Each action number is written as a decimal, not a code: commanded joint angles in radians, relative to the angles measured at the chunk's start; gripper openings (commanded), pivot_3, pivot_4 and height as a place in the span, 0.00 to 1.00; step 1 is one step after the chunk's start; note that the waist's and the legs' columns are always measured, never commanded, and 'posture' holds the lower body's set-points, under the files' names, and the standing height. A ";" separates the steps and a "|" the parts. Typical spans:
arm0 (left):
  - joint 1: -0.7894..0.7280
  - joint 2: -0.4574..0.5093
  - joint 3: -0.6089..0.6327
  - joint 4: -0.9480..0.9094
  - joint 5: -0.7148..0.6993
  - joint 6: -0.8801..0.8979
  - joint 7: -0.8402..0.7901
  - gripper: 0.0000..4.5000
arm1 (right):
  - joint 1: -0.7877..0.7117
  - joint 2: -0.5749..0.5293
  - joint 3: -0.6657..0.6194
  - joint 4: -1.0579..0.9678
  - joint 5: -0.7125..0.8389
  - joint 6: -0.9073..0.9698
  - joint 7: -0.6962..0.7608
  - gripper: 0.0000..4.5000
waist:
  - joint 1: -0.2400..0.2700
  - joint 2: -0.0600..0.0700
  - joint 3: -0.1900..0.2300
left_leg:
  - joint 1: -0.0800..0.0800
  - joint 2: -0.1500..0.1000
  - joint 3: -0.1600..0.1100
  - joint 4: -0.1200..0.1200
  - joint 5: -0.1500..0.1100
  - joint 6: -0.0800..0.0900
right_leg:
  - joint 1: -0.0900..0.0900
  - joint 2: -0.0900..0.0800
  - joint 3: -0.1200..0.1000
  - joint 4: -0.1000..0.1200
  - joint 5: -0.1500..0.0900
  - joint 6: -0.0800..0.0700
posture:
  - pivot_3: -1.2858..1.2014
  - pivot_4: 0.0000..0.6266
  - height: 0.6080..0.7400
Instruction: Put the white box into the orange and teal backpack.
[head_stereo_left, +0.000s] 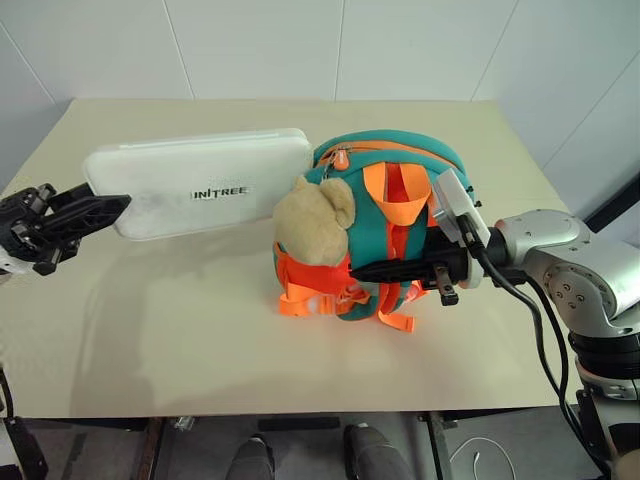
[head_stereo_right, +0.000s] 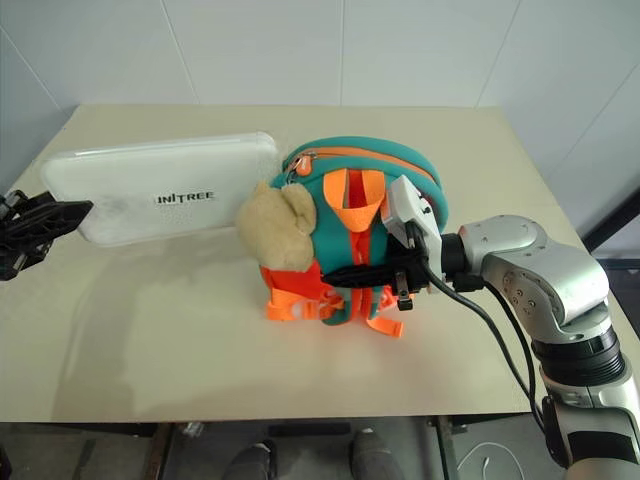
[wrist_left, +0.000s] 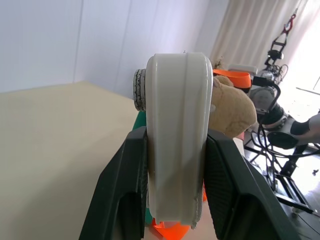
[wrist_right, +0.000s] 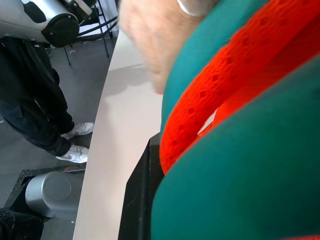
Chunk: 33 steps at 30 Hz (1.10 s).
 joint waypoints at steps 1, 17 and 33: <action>-0.035 0.054 -0.090 -0.027 0.065 -0.072 -0.078 0.27 | -0.004 -0.003 -0.018 -0.011 -0.008 -0.024 0.000 0.00 | 0.000 0.000 0.000 | 0.000 0.000 0.000 0.000 0.000 0.000 | 0.000 0.000 0.000 0.000 0.000 0.000 | 0.52 0.24 1.00; -0.499 -0.126 -0.556 0.096 0.459 -0.107 0.150 0.26 | 0.000 0.032 -0.005 0.006 -0.046 -0.047 -0.007 0.00 | 0.010 0.000 0.000 | 0.001 0.000 0.000 0.007 0.000 0.001 | 0.002 0.001 0.000 0.006 0.000 0.001 | 0.52 0.24 1.00; -0.553 -0.367 -0.681 0.033 0.532 0.003 0.235 0.47 | 0.002 0.063 -0.010 -0.003 -0.054 -0.044 -0.030 0.00 | 0.024 0.000 0.000 | 0.001 -0.001 0.000 0.008 0.000 0.001 | 0.003 0.001 0.001 0.006 0.001 0.002 | 0.52 0.24 1.00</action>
